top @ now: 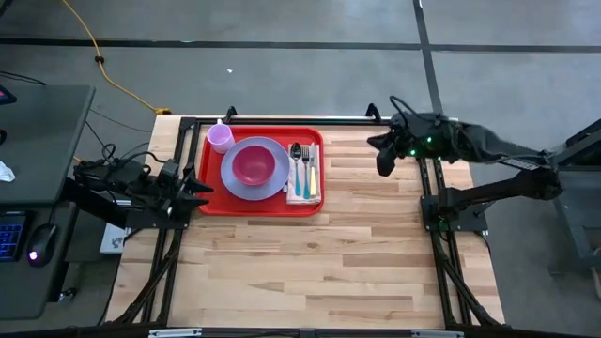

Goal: Set up tray
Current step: Return to Home Position

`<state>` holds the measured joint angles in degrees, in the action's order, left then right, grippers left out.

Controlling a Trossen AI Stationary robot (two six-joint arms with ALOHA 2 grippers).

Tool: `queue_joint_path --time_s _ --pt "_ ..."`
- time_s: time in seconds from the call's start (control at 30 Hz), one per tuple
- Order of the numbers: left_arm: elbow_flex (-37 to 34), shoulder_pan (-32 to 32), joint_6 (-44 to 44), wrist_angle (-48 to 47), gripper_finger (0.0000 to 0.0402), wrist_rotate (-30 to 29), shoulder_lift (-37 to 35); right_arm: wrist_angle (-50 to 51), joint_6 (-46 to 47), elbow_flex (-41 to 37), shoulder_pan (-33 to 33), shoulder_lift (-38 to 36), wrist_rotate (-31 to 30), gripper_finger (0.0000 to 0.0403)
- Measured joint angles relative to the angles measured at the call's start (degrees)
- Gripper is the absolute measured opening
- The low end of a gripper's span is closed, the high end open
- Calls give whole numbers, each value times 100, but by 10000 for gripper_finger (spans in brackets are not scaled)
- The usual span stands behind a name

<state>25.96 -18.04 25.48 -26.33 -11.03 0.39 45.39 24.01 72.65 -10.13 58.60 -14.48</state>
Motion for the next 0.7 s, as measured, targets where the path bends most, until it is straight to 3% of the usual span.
queue_joint_path --time_s 0.23,0.4,0.7 --pt "-16 1 -258 11 227 0 0 -2148 394 -2245 149 -1042 452 8" --pt "-24 0 -544 45 227 -4 1 -3133 796 -3615 232 -1831 457 3" --pt "-439 1 -1056 708 227 -118 -1 -4601 974 -5358 537 -3167 501 7"
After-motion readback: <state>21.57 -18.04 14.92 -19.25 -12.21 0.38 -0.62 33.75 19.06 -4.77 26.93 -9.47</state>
